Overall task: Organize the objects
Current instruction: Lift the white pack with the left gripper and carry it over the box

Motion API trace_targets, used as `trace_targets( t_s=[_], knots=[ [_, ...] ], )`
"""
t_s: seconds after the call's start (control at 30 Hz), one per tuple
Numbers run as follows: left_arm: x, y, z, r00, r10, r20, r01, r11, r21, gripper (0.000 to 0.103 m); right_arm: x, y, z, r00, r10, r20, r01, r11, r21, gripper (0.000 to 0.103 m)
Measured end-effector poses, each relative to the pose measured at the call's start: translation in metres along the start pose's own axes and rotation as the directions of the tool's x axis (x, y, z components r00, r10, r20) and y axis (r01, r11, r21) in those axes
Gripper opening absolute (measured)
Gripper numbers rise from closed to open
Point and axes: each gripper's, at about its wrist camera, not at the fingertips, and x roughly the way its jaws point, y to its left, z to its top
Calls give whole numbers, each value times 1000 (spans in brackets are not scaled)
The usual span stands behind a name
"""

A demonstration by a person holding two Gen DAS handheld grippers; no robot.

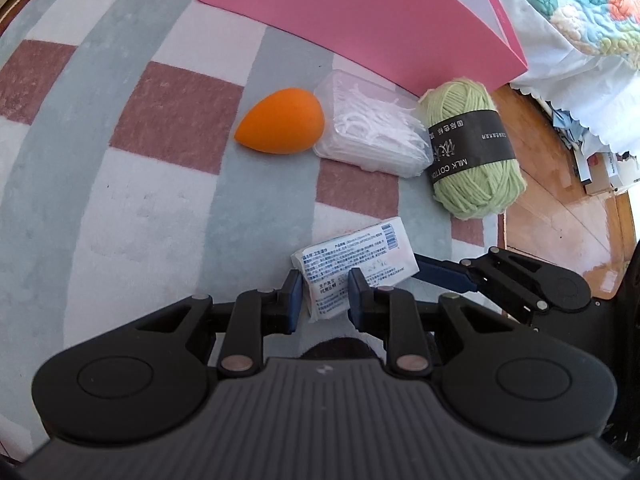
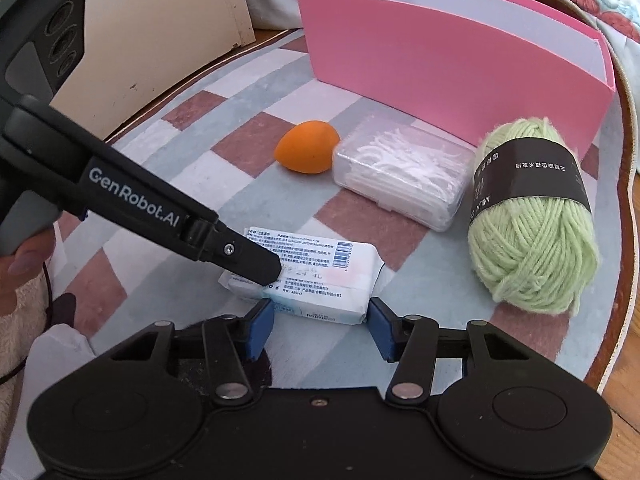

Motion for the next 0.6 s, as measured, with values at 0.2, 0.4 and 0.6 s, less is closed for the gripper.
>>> trace_targets(
  t_s=[0.2,0.4,0.6],
  knots=[
    [0,2,2,1000,-7,-1,7,1000,-16,23,2,2,2,1000,-20,6,20,998,-54,58],
    [-2,2,0,1000,-7,15,7,1000,-13,23,2,9,3,999,-43,-3,43,996,-79,58],
    [-10,-4,-3,1000,-4,26,4,1000,22,23,-3,13,4,999,-47,-3,47,997,-68,58]
  ],
)
